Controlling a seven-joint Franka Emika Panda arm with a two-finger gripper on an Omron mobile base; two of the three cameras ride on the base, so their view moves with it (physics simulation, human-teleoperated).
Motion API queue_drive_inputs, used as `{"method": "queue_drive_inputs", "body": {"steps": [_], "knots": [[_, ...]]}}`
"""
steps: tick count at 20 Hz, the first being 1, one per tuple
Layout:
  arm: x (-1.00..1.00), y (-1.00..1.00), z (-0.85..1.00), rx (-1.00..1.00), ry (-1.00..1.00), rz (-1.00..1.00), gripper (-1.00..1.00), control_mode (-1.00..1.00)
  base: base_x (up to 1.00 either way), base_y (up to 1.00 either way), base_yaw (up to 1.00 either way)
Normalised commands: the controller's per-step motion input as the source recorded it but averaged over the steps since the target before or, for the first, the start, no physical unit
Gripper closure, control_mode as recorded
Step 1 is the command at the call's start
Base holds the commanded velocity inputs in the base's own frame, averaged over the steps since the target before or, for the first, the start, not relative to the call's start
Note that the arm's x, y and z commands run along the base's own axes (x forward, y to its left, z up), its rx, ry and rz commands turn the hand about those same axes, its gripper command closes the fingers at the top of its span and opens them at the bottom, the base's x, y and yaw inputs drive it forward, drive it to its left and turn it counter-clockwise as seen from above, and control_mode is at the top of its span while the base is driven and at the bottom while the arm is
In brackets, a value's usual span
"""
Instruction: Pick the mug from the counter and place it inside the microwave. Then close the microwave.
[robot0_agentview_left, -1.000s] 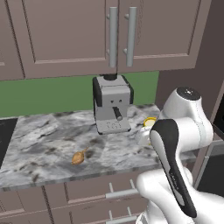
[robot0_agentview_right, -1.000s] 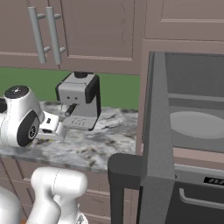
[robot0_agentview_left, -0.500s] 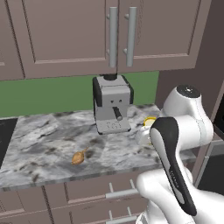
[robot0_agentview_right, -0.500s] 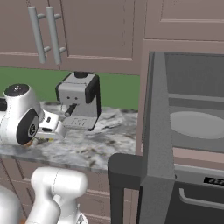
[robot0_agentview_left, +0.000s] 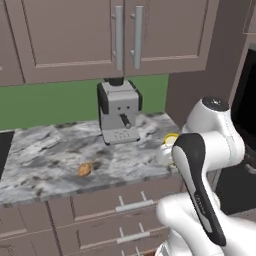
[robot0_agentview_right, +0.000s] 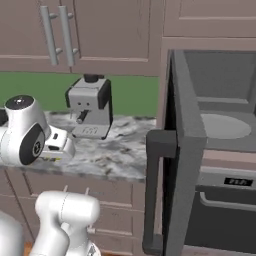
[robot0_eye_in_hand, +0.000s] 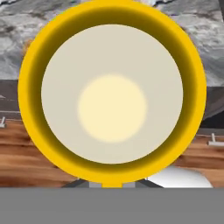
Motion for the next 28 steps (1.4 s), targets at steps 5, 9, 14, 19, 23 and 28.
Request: {"method": "queue_drive_inputs", "body": {"steps": [5, 9, 14, 19, 23, 28], "knots": [[0.00, 0.00, 0.00, 0.00, 0.00, 0.00, 1.00, 1.00, -0.41, 0.56, -0.57], [0.00, 0.00, 0.00, 0.00, 0.00, 0.00, 1.00, 1.00, -0.30, 0.56, -0.66], [0.00, 0.00, 0.00, 0.00, 0.00, 0.00, 1.00, 1.00, -0.44, 0.11, -0.82], [0.00, 0.00, 0.00, 0.00, 0.00, 0.00, 1.00, 1.00, -0.41, 0.03, -0.86], [0.00, 0.00, 0.00, 0.00, 0.00, 0.00, 1.00, 1.00, -0.39, 0.02, -0.85], [0.00, 0.00, 0.00, 0.00, 0.00, 0.00, 1.00, 1.00, -0.32, 0.00, -0.83]]}}
